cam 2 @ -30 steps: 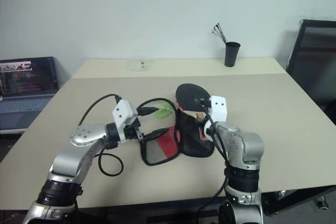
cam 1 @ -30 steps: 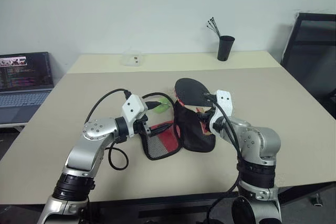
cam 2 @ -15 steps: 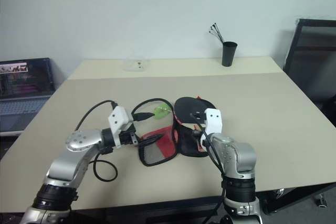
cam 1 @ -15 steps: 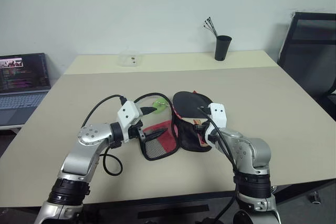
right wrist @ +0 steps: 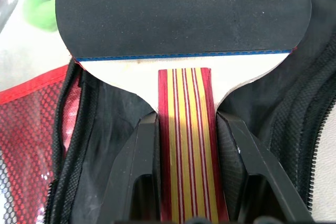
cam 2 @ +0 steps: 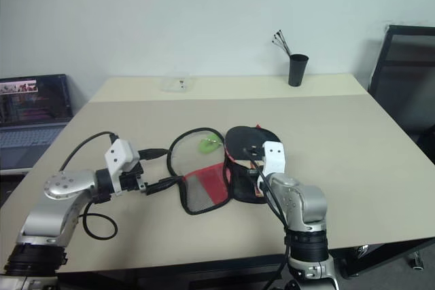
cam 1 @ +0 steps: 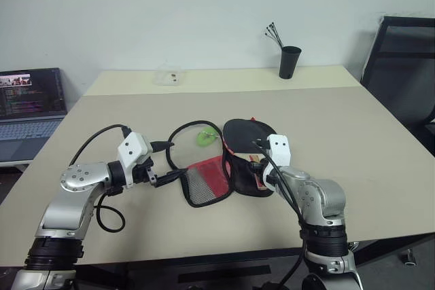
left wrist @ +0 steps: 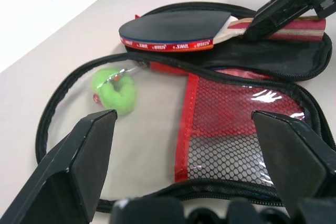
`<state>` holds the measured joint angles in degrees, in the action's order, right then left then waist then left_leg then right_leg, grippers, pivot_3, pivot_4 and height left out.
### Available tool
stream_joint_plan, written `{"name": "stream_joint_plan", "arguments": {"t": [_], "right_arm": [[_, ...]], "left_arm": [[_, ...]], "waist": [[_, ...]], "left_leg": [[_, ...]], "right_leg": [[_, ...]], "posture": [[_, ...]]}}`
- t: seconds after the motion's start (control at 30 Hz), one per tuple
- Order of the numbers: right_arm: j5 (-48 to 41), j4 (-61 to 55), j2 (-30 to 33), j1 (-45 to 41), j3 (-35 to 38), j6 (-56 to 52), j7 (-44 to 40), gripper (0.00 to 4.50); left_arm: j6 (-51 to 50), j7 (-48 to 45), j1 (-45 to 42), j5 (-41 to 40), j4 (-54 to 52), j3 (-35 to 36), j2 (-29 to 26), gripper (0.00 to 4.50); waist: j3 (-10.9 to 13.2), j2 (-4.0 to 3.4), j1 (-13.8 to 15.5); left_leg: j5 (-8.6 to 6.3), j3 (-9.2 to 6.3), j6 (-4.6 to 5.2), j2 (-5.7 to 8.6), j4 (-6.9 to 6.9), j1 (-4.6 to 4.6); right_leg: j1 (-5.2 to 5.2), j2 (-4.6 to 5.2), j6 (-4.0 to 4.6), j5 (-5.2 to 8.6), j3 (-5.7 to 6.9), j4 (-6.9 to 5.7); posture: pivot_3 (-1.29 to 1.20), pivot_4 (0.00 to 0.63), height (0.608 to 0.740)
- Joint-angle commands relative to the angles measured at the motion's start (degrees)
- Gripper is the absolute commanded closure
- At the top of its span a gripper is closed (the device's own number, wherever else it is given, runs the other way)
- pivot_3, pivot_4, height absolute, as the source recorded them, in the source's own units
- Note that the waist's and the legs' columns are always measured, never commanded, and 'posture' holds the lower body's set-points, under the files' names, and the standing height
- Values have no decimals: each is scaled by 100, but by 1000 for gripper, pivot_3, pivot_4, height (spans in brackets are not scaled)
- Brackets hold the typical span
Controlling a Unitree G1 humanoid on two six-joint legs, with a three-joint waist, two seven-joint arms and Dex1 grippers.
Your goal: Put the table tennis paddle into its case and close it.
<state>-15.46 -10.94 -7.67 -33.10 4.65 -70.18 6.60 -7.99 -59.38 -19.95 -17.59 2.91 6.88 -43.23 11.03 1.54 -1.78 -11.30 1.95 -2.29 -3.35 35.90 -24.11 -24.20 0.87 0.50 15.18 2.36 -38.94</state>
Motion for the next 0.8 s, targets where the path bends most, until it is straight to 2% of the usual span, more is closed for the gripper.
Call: {"name": "stream_joint_plan", "arguments": {"t": [0.03,0.47,0.73,0.8], "right_arm": [[50,-255,-195,15,-43,164,95,3420],[62,-352,-231,166,-3,61,190,3420],[56,-312,-203,133,-43,97,194,785],[11,-381,-167,112,-121,120,107,785]], "left_arm": [[150,12,-47,-46,-49,83,4,0],[267,-6,-68,-31,60,45,46,0],[255,46,-5,-14,33,75,18,0],[253,64,36,-6,27,96,3,0]], "waist": [[0,0,1],[-1,1,1],[-1,2,1],[-2,2,1]], "left_leg": [[0,1,0,-1,0,0],[0,3,0,-13,0,1],[0,4,0,-14,0,2],[0,4,0,-14,0,2]], "right_leg": [[0,-1,0,0,1,0],[0,-11,1,0,5,-1],[0,-11,1,-1,5,-1],[0,-11,1,-1,5,-2]], "posture": [[0,150,740],[0,150,740],[0,150,740],[0,150,740]]}}
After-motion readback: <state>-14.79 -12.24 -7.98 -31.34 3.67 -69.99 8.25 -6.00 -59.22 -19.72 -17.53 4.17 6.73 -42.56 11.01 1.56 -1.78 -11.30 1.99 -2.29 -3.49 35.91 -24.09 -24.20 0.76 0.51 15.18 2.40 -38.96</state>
